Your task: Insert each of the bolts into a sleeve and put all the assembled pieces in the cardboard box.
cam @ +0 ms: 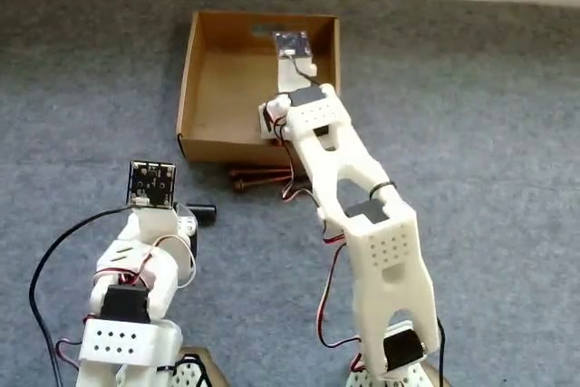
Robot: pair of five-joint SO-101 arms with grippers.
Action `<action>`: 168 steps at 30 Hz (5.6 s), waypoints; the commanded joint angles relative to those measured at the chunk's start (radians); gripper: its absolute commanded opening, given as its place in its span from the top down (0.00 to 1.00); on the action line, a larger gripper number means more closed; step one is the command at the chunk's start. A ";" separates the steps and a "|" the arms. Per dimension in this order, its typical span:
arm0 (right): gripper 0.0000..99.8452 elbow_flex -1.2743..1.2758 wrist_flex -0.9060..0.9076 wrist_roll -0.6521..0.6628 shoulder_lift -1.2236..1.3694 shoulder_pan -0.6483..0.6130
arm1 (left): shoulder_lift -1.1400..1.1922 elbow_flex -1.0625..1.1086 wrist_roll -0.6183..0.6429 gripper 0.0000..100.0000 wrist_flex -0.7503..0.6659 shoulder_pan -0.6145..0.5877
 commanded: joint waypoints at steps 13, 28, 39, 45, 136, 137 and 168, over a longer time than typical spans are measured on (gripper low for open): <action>0.83 -0.159 0.090 -0.008 -0.010 0.042 | 0.007 -0.016 -0.006 0.96 -0.018 0.015; 0.99 -0.645 0.464 -0.005 -0.012 0.051 | 0.007 -0.016 -0.006 0.96 -0.020 0.015; 0.98 -1.244 0.823 -0.005 -0.002 0.058 | 0.007 -0.016 -0.006 0.96 -0.021 0.015; 0.98 -1.138 0.825 -0.005 -0.010 0.042 | 0.007 -0.016 -0.006 0.96 -0.021 0.012; 0.78 0.704 0.252 1.046 -0.559 -0.048 | 0.007 -0.005 -0.006 0.96 -0.025 0.013; 0.78 0.680 0.286 1.045 -0.559 -0.048 | 0.007 -0.005 -0.006 0.96 -0.025 0.013; 0.78 0.522 0.294 1.112 -0.437 -0.048 | 0.007 -0.005 -0.043 0.96 -0.025 0.015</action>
